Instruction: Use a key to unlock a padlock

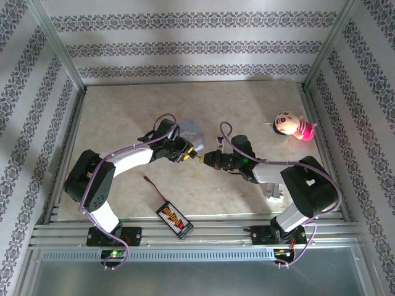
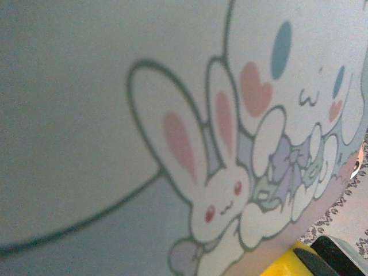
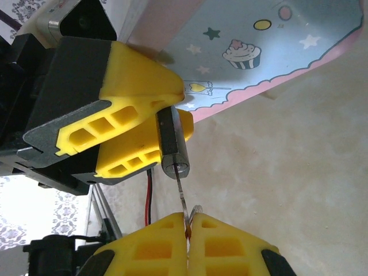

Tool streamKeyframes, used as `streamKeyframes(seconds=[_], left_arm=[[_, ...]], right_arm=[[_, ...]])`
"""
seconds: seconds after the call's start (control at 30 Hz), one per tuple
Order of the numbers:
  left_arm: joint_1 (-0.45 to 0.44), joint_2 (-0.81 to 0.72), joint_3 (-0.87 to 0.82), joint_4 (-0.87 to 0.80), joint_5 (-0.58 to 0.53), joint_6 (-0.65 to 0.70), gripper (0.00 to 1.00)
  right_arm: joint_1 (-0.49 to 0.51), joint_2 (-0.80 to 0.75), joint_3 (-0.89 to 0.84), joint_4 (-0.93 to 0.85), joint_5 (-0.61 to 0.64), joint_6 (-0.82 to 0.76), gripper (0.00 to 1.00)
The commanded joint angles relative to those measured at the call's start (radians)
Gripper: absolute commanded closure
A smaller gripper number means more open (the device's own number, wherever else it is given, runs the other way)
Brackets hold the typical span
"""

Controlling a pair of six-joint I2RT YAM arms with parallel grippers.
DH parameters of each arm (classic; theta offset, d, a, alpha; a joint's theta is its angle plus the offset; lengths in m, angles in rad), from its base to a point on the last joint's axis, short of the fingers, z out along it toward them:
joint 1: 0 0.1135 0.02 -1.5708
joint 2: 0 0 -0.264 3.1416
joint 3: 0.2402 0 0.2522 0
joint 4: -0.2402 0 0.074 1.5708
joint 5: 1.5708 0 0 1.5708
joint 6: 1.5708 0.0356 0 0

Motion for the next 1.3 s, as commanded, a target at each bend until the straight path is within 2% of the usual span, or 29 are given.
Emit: streamKeyframes(seconds=[0.0, 0.3, 0.53, 1.27], left_arm=[[-0.003, -0.014, -0.013, 0.031, 0.001, -0.057, 1.0], [-0.002, -0.008, -0.027, 0.062, -0.013, -0.091, 1.0], [-0.001, -0.006, -0.018, 0.061, -0.018, -0.094, 1.0], [-0.002, -0.004, -0.014, 0.068, -0.01, -0.093, 1.0]], right_arm=[[0.038, -0.047, -0.01, 0.038, 0.072, -0.042, 1.0], [0.077, -0.118, -0.055, 0.035, 0.184, -0.056, 1.0], [0.08, -0.159, -0.068, 0.026, 0.187, -0.07, 1.0], [0.081, -0.069, -0.071, 0.08, 0.231, -0.042, 1.0]])
